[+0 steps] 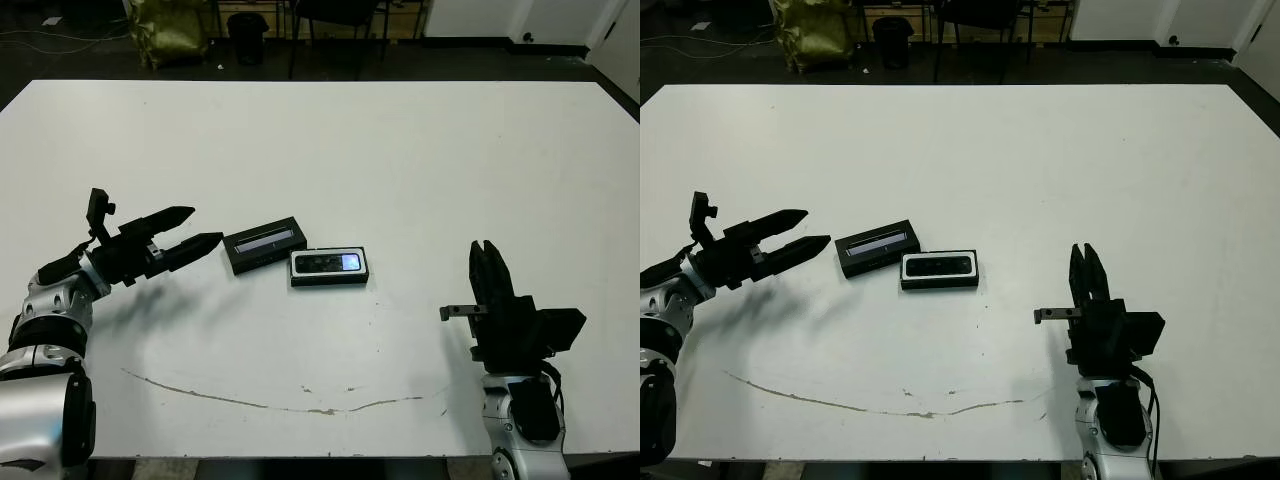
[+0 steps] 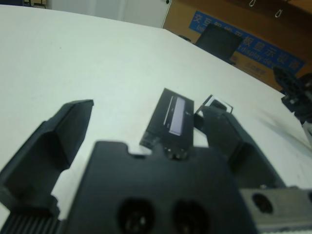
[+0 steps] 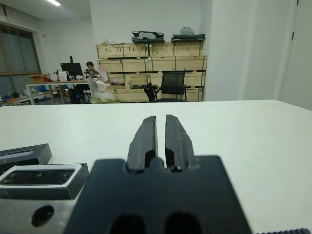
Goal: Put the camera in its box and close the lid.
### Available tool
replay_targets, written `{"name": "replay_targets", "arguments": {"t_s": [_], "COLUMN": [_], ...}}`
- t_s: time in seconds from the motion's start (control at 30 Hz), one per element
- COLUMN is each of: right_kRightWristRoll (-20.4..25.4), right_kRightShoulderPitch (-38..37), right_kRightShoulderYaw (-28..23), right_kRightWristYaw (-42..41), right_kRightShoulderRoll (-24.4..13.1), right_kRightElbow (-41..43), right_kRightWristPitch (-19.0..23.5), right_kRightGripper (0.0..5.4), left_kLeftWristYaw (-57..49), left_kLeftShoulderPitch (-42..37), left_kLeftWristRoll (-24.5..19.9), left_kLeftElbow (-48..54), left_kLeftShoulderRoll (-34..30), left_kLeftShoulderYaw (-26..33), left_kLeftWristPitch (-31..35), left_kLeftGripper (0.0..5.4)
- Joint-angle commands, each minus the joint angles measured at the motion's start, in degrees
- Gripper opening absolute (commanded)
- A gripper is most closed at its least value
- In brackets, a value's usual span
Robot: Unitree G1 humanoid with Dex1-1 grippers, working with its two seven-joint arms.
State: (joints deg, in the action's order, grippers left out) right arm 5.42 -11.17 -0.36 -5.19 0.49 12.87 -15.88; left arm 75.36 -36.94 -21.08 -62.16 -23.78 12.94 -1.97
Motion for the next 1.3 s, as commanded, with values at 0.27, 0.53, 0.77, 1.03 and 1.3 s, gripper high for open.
{"name": "replay_targets", "arguments": {"t_s": [0.27,0.53,0.77,1.03,1.3], "right_kRightWristRoll": [-0.1,0.0,-1.1,-0.9,-0.4], "right_kRightShoulderPitch": [1.0,1.3,1.0,0.7,0.9], "right_kRightShoulderYaw": [0.8,1.1,1.2,1.3,1.2], "right_kRightWristYaw": [-1.4,-2.4,-1.7,-1.7,-2.2], "right_kRightShoulderRoll": [-0.5,-0.7,-0.4,-0.5,-0.7], "right_kRightElbow": [-3.8,-4.7,-4.1,-3.5,-4.3], "right_kRightWristPitch": [-2.7,-3.6,-2.6,-1.7,-2.5], "right_kRightGripper": [0.0,0.0,0.0,0.0,0.0], "left_kLeftWristYaw": [0.5,-0.3,2.8,6.8,7.6], "left_kLeftShoulderPitch": [0.8,1.5,2.0,0.8,0.3], "left_kLeftWristRoll": [4.1,4.9,4.7,5.2,6.0], "left_kLeftElbow": [0.5,1.7,3.3,1.3,0.2], "left_kLeftShoulderRoll": [0.6,0.9,1.0,1.1,1.4], "left_kLeftShoulderYaw": [-2.1,-2.9,-4.2,-4.7,-5.9], "left_kLeftWristPitch": [-12.8,-15.5,-14.9,-14.6,-14.4], "left_kLeftGripper": [5.38,5.38,5.38,5.38,5.38]}}
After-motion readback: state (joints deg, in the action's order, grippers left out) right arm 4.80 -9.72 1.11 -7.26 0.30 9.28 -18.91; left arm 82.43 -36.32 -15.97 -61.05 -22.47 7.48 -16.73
